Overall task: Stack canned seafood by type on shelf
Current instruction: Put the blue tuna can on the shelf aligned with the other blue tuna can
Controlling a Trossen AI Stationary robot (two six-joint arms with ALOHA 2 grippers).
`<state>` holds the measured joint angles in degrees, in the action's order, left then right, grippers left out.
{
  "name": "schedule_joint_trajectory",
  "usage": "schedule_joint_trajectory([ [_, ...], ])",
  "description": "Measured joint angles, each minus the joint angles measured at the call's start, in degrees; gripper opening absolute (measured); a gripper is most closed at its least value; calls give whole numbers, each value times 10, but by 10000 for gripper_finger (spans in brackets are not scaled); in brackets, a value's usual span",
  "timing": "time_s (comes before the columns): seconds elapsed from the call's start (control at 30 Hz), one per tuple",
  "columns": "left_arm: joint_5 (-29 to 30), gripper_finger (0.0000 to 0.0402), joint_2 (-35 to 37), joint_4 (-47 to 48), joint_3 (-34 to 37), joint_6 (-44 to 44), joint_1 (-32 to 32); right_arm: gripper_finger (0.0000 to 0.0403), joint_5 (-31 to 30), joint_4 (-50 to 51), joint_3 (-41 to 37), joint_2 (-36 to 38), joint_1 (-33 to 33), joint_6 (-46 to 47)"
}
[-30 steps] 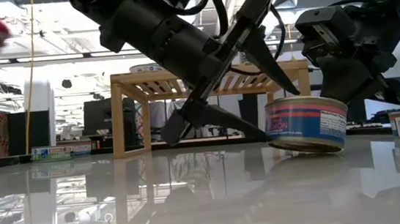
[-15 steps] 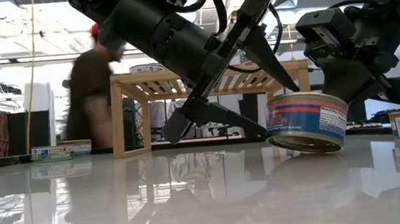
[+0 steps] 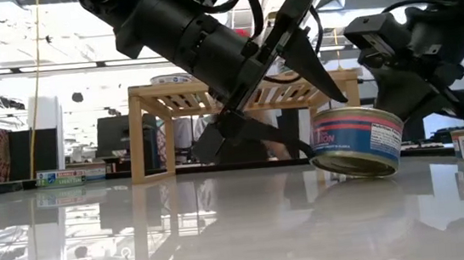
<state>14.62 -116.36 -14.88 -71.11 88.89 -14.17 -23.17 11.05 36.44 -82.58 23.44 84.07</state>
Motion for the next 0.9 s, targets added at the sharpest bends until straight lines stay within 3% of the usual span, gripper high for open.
schedule_joint_trajectory([
  [0.2,1,251,0,-20,0,1,0,22,-33,6,-1,0,19,15],
  [0.47,-16,251,0,17,0,11,2,22,-39,18,0,0,20,30],
  [0.9,-4,251,0,-26,14,39,-14,23,-40,24,0,1,33,38],
])
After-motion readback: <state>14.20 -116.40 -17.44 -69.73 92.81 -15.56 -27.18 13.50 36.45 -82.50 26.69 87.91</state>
